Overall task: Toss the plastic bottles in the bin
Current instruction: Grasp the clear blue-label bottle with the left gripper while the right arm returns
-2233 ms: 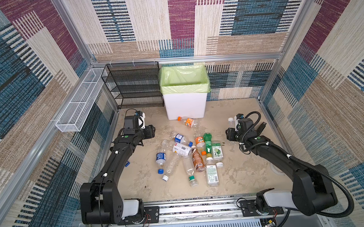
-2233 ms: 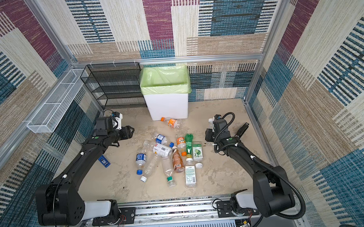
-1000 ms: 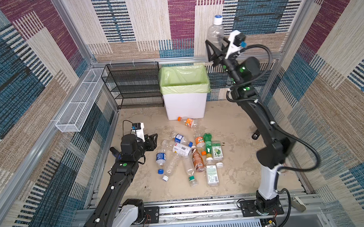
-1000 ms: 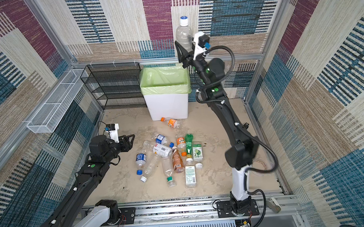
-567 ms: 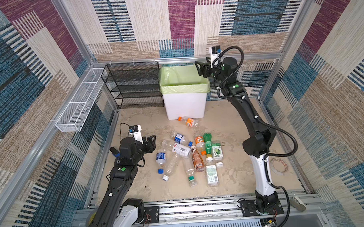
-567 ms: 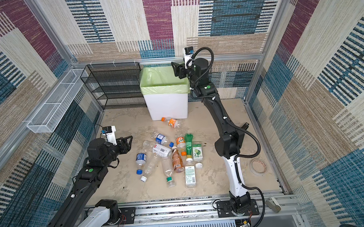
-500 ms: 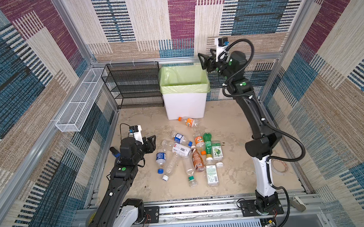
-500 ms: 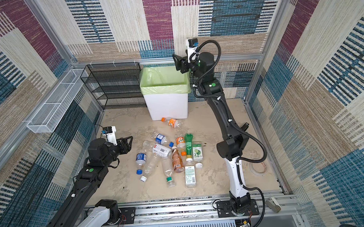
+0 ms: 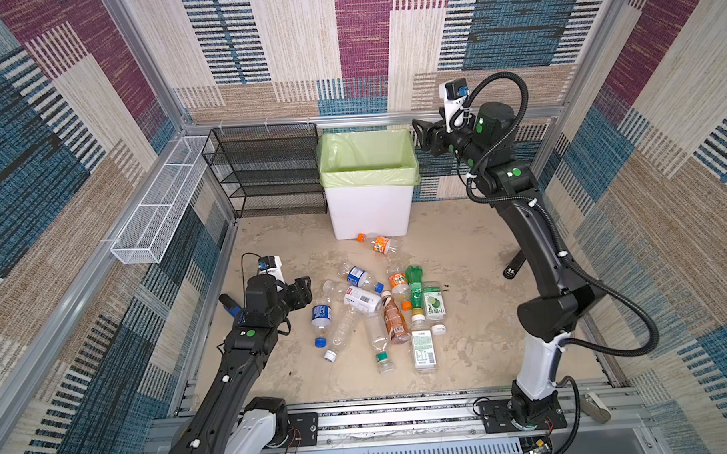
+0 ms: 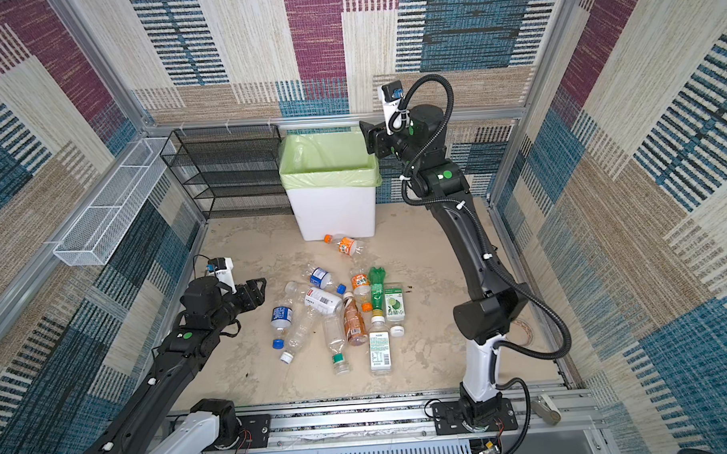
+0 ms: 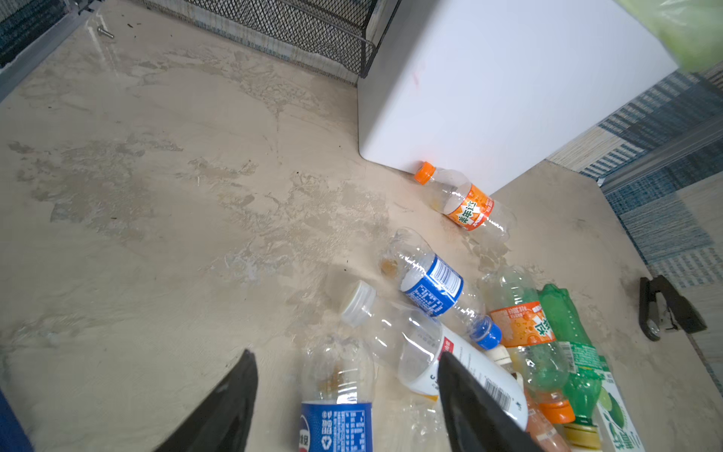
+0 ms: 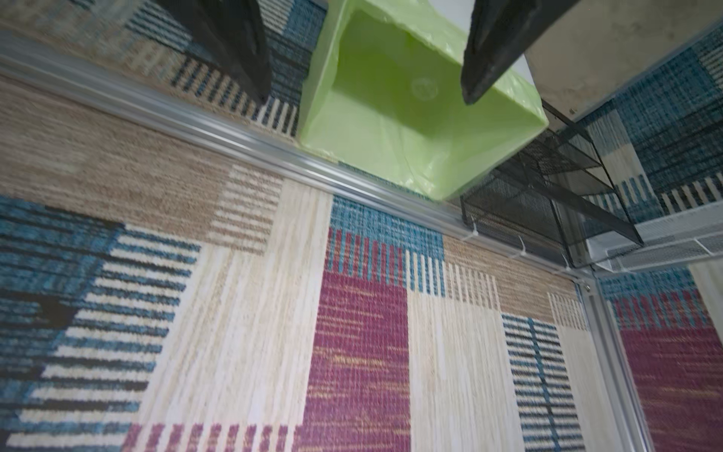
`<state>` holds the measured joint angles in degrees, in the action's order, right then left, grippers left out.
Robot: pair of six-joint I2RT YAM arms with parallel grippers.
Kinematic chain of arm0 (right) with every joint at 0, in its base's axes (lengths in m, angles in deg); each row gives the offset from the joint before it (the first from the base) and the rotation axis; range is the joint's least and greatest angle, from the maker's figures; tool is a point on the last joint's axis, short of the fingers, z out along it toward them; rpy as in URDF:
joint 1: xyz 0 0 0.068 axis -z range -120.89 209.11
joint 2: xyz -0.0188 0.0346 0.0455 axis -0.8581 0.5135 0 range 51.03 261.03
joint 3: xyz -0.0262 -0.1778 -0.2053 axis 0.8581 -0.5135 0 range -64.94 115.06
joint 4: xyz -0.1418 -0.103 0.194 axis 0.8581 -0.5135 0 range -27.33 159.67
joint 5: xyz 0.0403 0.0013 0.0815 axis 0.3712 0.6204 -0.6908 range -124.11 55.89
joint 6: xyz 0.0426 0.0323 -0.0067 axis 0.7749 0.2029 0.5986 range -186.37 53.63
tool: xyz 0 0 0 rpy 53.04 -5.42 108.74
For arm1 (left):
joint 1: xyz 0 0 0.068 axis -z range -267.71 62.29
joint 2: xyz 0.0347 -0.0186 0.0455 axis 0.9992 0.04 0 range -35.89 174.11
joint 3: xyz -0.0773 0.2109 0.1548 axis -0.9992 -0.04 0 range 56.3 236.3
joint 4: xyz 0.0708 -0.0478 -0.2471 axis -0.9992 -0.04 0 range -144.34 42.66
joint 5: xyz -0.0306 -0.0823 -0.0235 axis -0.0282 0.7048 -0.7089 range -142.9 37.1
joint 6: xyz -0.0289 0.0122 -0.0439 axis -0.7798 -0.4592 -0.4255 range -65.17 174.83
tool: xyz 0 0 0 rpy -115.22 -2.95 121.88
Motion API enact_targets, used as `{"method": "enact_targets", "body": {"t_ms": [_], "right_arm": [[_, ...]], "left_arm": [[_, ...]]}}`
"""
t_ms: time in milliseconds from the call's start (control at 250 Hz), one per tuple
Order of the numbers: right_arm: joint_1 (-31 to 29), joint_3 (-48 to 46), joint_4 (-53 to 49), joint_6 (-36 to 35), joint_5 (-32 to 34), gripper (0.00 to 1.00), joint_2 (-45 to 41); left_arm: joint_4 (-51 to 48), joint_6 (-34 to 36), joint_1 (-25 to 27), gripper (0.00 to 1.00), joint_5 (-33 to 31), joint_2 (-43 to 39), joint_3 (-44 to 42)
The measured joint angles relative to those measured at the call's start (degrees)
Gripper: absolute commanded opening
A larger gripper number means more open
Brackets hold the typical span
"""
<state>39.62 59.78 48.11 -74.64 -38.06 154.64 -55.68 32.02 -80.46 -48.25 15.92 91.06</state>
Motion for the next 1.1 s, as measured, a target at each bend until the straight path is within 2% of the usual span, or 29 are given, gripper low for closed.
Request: {"method": "enact_targets", "body": {"t_ms": [92,216,332,508,652,876,1104], "right_arm": [[0.0,-17.0,3.7,-0.1,3.0,0.78,-10.2],[0.1,-35.1,9.6,1.7,4.7,0.78,-21.2],[0.2,-48.6,13.6,5.7,5.0,0.78,-26.5],[0.3,-65.6,14.1,13.2,4.3,0.78,-29.9],[0.4,-73.3,15.5,17.4,3.9,0.78,-31.5],[0.8,-77.2,19.6,19.8,3.4,0.78,-30.9],[1.3,-78.6,22.2,20.1,2.9,0.78,-29.1]], "left_arm": [[-0.9,-0.2,0.0,0.76,0.0,0.7,0.0],[-1.7,-1.4,0.1,0.77,0.1,2.2,0.0],[-3.6,-2.1,0.9,0.78,0.5,3.4,0.1],[-6.5,-2.9,4.0,0.78,0.2,5.4,0.1],[-7.5,-4.2,6.6,0.80,0.0,9.2,0.1],[-8.2,-4.5,10.1,0.80,-0.1,16.7,1.2],[-8.4,-4.4,11.4,0.71,-1.7,22.6,1.6]]}}
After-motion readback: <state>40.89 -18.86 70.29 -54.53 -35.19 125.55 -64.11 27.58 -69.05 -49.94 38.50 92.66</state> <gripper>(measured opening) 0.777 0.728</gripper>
